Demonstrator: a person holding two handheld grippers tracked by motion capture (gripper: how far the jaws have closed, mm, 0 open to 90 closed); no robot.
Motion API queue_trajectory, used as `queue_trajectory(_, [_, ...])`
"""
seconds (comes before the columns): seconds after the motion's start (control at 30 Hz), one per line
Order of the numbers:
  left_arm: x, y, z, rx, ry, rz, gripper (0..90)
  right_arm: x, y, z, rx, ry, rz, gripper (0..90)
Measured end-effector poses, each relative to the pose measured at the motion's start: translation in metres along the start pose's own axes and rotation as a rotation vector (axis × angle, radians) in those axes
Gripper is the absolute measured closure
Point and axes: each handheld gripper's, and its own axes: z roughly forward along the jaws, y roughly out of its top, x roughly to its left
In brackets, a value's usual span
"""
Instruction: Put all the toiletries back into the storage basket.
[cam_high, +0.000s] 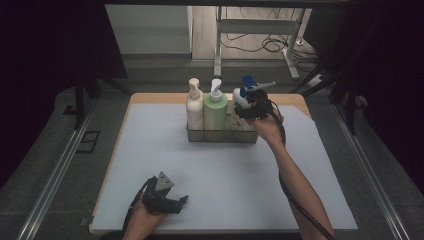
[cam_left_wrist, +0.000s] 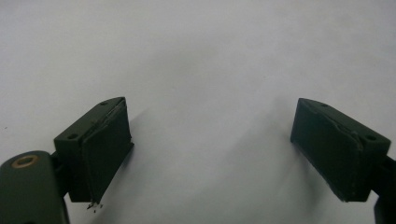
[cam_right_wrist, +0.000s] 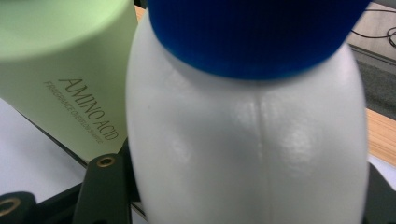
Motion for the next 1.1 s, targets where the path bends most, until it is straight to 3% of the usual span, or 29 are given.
queue_trajectory(0.17, [0.000,0.000,0.000,0.000,0.000,0.000,12.0,-0.003,-0.002,-0.001,0.001,0.013,0.003,37.6])
queue_trajectory(0.23, [0.000,0.000,0.000,-0.001,0.000,-0.001,12.0,-0.004,-0.001,-0.003,-0.009,0.032,0.015,34.2])
queue_trajectory(0.33, [0.000,0.000,0.000,-0.001,-0.001,-0.001,12.0,-0.005,-0.002,-0.006,-0.018,0.024,0.012,29.4])
queue_trajectory(1.1, [0.000,0.000,0.000,-0.002,0.001,-0.001,12.0,-0.006,-0.022,-0.036,-0.062,0.035,-0.023,30.1])
